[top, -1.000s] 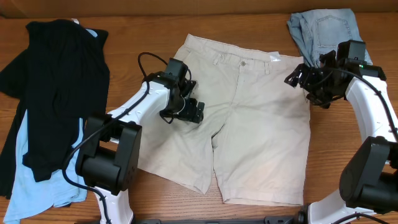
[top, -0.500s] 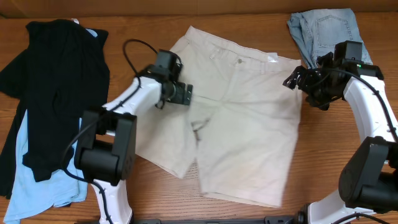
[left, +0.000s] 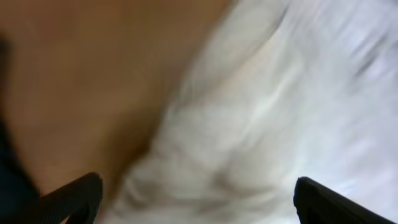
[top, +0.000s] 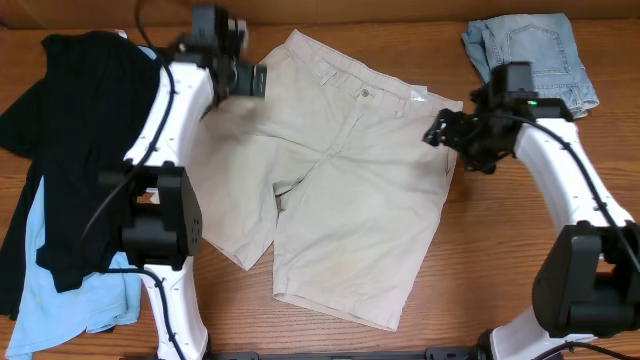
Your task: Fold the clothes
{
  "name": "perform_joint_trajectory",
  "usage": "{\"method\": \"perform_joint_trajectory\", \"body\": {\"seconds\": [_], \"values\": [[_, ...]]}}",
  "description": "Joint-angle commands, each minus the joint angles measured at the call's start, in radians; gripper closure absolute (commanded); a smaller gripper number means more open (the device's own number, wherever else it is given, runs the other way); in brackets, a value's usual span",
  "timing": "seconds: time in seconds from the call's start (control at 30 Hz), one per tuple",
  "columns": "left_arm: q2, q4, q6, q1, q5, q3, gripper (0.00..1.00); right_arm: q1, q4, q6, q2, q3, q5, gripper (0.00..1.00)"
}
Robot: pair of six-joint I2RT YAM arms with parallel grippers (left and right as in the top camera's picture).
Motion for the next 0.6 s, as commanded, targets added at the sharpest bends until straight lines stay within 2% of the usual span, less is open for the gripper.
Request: {"method": "perform_joint_trajectory", "body": {"seconds": [0.0,0.13,0.33,0.53,0.57], "values": [[-0.020,-0.088,0.030,-0.037,0.053,0.151,0.00,0.031,0.042,0.051,-0.023,0.014,0.056,0.06],[-0.020,-0.228,0.014,-0.077,0.175,0.230,0.00,0.032,0.151,0.003,-0.021,0.014,0.104,0.04],[-0.020,-0.326,-0.021,-0.122,0.386,0.233,0.00,0.032,0.286,-0.125,0.031,0.014,0.226,0.06],[-0.019,-0.332,-0.049,-0.154,0.347,0.232,0.00,0.032,0.378,-0.122,0.122,0.014,0.280,0.07],[-0.019,-0.332,-0.049,-0.158,0.329,0.232,0.00,0.032,0.389,-0.117,0.135,0.014,0.285,0.10]]}}
